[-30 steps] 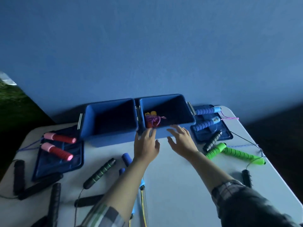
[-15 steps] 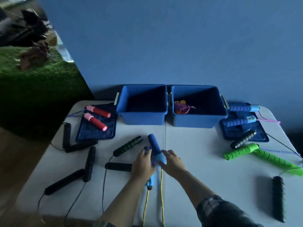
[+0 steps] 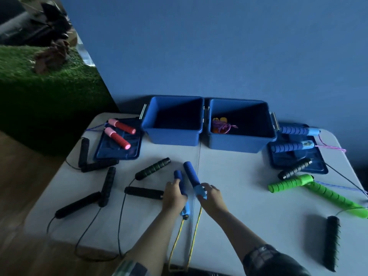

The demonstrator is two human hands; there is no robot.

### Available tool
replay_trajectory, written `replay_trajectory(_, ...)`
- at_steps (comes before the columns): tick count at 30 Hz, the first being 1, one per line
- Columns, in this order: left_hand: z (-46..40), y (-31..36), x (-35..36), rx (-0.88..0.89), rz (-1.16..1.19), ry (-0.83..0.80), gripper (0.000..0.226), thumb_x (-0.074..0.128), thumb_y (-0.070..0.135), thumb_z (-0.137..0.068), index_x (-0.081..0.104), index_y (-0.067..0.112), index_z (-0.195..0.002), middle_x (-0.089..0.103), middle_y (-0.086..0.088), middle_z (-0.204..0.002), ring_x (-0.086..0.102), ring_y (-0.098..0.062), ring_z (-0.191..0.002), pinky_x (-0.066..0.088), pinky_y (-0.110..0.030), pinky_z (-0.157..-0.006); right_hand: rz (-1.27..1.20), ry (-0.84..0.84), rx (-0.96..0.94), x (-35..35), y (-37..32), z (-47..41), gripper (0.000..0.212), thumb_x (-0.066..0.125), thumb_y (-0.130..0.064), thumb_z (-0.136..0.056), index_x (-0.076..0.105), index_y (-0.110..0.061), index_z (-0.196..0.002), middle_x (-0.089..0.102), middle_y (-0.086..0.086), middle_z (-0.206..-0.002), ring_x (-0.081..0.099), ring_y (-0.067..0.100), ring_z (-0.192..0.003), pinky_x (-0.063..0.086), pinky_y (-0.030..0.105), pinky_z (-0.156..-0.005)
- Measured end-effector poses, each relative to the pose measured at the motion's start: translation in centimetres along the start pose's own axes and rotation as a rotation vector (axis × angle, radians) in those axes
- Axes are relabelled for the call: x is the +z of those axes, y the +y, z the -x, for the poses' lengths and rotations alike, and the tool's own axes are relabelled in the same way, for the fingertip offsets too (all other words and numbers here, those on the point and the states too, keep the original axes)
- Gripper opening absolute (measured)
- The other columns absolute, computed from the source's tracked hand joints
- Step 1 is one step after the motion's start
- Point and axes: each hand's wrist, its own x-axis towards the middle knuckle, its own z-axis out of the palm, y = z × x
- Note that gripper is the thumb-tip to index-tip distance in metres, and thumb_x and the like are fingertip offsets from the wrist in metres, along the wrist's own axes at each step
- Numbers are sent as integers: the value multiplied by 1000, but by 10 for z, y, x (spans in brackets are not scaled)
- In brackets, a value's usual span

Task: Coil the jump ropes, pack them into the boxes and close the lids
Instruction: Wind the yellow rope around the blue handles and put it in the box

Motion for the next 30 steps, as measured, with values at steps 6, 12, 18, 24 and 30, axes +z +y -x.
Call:
replay_trajectory(6, 3, 48, 24, -266, 476, 26, 25, 61, 5, -78, 45, 12, -97, 59, -7, -94, 51, -13, -69, 36, -20, -51, -3, 54, 31, -25, 30, 11, 39, 53, -9, -83, 57, -15, -121, 60, 5, -118, 54, 24, -106, 42, 25, -81)
replay_trajectory(12, 5, 54, 45, -252, 430, -31, 39, 69, 8, -76, 42, 15, -104, 54, -11, -105, 52, -22, -78, 39, -26, -64, 196, -91, -51, -34, 55, 22, 92, 79, -34, -67, 31, -17, -143, 38, -1, -144, 40, 24, -123, 35, 32, -102)
replay_trajectory(18, -6, 30, 39, 260, -158, 19, 69, 75, 28, -75, 41, 25, -135, 33, -8, -137, 39, -30, -122, 44, -38, -91, 327, -37, -55, -30, 54, 23, 88, 65, -20, -69, 22, -32, -144, 32, -13, -149, 37, 18, -128, 30, 33, -98)
replay_trajectory(24, -28, 25, 28, 750, -710, -192, 54, 46, 45, -95, 29, 36, -146, 13, 1, -160, 9, -17, -148, 10, -53, -113, 388, -105, -114, -42, 57, 13, 91, 56, -7, -70, 16, -29, -148, 19, -14, -155, 31, 17, -133, 27, 29, -103)
replay_trajectory(30, -29, 24, 19, 777, -837, -176, 58, 42, 56, -91, 28, 35, -143, 27, 0, -146, 16, -19, -144, -2, -63, -112, 406, 86, 105, -43, 67, 8, 53, 61, -30, -81, 41, -10, -125, 41, 7, -125, 48, 28, -113, 39, 34, -90)
